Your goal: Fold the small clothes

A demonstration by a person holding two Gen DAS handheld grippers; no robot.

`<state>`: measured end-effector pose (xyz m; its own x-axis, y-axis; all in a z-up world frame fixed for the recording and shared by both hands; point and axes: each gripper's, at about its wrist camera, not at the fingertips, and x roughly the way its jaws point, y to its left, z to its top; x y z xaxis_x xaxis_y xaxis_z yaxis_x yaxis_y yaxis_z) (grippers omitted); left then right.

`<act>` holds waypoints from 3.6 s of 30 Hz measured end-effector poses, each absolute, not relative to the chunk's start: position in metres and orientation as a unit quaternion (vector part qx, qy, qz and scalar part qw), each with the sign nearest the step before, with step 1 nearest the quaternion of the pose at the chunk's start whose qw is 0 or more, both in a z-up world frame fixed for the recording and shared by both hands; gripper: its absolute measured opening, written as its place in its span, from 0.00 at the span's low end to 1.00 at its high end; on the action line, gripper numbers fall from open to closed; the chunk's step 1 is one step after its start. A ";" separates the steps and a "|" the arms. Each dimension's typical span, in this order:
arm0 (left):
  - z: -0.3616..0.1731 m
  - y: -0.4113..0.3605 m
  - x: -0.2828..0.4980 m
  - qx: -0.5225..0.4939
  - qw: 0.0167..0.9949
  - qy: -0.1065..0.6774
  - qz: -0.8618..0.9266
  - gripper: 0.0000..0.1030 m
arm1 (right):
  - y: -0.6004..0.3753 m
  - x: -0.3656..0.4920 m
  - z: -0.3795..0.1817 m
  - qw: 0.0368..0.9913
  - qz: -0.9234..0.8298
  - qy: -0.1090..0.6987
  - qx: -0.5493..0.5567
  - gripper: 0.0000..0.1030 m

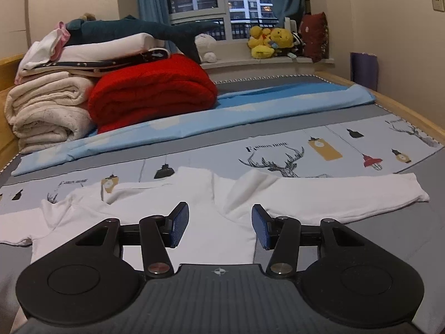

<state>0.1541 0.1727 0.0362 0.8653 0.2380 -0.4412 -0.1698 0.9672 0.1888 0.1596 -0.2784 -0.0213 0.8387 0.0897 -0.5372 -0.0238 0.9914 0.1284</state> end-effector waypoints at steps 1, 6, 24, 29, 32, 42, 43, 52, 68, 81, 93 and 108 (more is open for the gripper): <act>0.036 0.181 0.168 0.068 0.963 0.239 0.109 0.66 | -0.278 0.161 -0.023 0.957 0.026 0.285 0.056 0.50; -0.017 0.221 0.194 0.033 0.953 0.262 0.150 0.65 | -0.278 0.164 -0.027 0.954 0.019 0.295 0.045 0.50; -0.091 0.436 0.221 -0.248 0.821 0.351 0.376 0.74 | -0.248 0.194 -0.053 0.938 0.035 0.343 -0.044 0.43; -0.114 0.481 0.203 -0.318 0.774 0.351 0.419 0.73 | -0.241 0.200 -0.060 0.931 0.040 0.356 -0.070 0.42; -0.117 0.490 0.203 -0.315 0.779 0.343 0.419 0.62 | -0.237 0.204 -0.065 0.927 0.037 0.364 -0.078 0.42; -0.074 0.468 0.215 -0.284 0.827 0.306 0.376 0.04 | -0.215 0.209 -0.069 0.924 0.063 0.366 -0.090 0.19; -0.065 0.458 0.217 -0.278 0.836 0.299 0.366 0.04 | -0.210 0.210 -0.067 0.925 0.069 0.363 -0.091 0.19; -0.006 0.321 0.241 -0.204 0.905 0.286 0.239 0.04 | -0.136 0.234 -0.051 0.919 0.161 0.350 -0.088 0.19; -0.024 0.178 0.257 -0.207 0.915 0.319 0.136 0.04 | -0.115 0.238 -0.045 0.920 0.139 0.364 -0.035 0.12; -0.060 0.068 0.307 -0.176 0.882 0.429 -0.084 0.27 | -0.186 0.283 -0.072 0.894 0.080 0.440 0.010 0.13; -0.066 0.194 0.307 -0.254 0.863 0.403 0.170 0.27 | -0.120 0.284 -0.078 0.875 0.215 0.433 -0.004 0.16; -0.062 0.227 0.301 -0.285 0.845 0.416 0.180 0.30 | -0.034 0.267 -0.121 0.848 0.262 0.418 -0.195 0.37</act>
<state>0.3007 0.2266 -0.0620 0.5887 0.0678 -0.8055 -0.5417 0.7727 -0.3308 0.2672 -0.0341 -0.1206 0.5137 0.2814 -0.8105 -0.6074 0.7864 -0.1119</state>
